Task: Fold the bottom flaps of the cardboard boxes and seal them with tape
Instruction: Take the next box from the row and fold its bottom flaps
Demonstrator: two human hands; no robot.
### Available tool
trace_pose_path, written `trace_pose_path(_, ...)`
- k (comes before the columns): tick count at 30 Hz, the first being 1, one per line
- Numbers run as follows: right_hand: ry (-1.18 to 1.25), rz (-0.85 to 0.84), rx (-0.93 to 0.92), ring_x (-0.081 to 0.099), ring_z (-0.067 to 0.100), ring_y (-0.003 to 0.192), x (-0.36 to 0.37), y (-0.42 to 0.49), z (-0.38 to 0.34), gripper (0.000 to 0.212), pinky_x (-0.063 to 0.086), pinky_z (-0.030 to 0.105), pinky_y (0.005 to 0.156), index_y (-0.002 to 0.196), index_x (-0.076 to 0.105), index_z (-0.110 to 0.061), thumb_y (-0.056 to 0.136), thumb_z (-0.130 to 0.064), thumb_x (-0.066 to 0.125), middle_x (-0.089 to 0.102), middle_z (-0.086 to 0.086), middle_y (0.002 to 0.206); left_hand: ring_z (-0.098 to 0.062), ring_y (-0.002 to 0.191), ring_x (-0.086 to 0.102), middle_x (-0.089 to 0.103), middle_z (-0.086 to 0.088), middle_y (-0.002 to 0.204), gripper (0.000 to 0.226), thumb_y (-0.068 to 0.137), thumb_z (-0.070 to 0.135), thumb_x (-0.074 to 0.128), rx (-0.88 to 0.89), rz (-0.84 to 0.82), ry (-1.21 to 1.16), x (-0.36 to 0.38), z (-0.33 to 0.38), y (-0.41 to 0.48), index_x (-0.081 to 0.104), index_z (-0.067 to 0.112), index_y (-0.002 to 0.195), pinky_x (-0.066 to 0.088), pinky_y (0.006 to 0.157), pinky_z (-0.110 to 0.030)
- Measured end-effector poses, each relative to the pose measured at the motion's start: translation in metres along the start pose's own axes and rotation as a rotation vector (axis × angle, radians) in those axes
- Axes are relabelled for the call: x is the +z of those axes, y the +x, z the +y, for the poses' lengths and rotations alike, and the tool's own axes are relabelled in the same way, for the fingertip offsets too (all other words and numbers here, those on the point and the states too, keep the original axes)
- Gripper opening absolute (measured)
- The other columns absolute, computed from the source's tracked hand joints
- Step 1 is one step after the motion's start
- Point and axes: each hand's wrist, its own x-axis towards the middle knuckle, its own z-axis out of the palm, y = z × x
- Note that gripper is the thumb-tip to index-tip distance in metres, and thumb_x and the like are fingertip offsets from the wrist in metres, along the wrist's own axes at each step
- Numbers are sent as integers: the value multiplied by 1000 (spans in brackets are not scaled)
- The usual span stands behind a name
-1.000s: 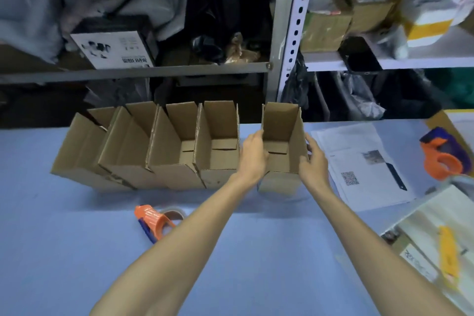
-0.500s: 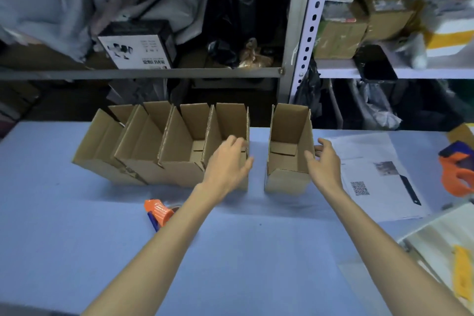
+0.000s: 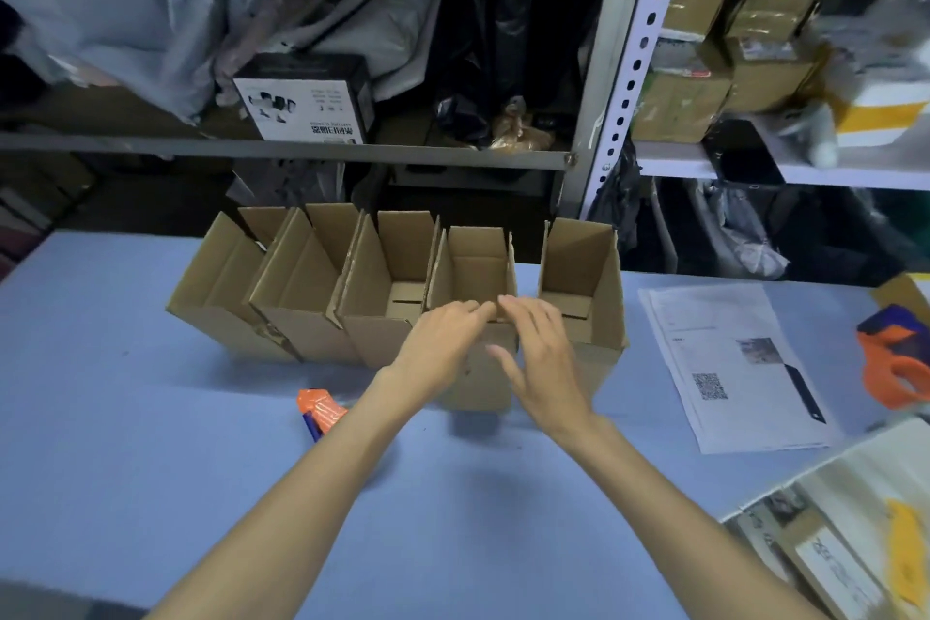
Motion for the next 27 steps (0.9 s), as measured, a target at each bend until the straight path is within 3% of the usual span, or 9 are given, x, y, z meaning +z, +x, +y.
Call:
trace_pose_path(2,46,-7,32,43,25,120,0,5,-9,45,39,33,101,126,55,-3,85,-18,69,58,8,120,-28,84,61,64,-5,93,36,82,3,61,-11,29,-156,-18,1,-7,44,16,111,48,69,-42)
trace_pose_path(5,84,-8,11,42,21,104,-11,9,-23,29,39,27,87,105,63,-3,82,-18,72,58,5,98,-25,79,61,65,-4,86,35,80,1,63,-89,20,-431,-45,2,-18,40,16,102,50,73,-46)
trace_pose_path(9,316,-38,79,43,9,83,-43,10,-43,9,35,15,72,83,61,-10,84,-14,69,51,-11,78,-9,94,62,65,5,98,32,83,27,74,-4,132,-660,-75,-4,-42,56,13,105,50,84,-25)
trace_pose_path(11,360,-39,107,47,6,77,-56,9,-53,10,36,19,68,78,60,-14,86,-19,63,52,-7,76,-4,100,61,65,7,102,26,88,27,68,44,209,-731,-86,-9,-58,59,15,108,47,89,-19)
trace_pose_path(14,361,-17,171,47,7,75,-62,6,-71,16,35,20,65,73,56,-16,83,-28,53,52,-7,73,-5,107,57,62,12,108,21,92,28,56,110,284,-651,-91,-26,-77,61,19,111,43,91,-18)
trace_pose_path(16,426,-17,220,46,9,71,-58,6,-81,17,35,25,64,70,55,-13,80,-26,52,50,-11,67,-6,114,55,61,16,114,26,93,35,53,75,131,-758,-90,-45,-88,62,23,113,42,96,-23)
trace_pose_path(19,566,-66,295,41,11,61,-40,9,-99,19,32,28,60,66,51,-5,76,-21,53,45,-1,61,-10,111,58,65,13,111,25,86,38,61,36,-142,-858,-81,-76,-106,63,24,106,46,97,-40)
trace_pose_path(23,675,-67,361,37,6,56,1,10,-131,15,29,21,56,62,49,-10,76,-16,52,41,-6,57,-19,90,62,64,2,90,21,74,35,67,63,-80,-1034,-75,-109,-135,60,18,85,50,83,-45)
trace_pose_path(27,729,-6,423,40,9,60,65,4,-168,17,31,24,58,66,52,-11,82,-18,48,46,-6,61,-22,87,62,63,1,89,26,77,36,68,95,-86,-1089,-75,-156,-161,61,16,92,51,77,-42)
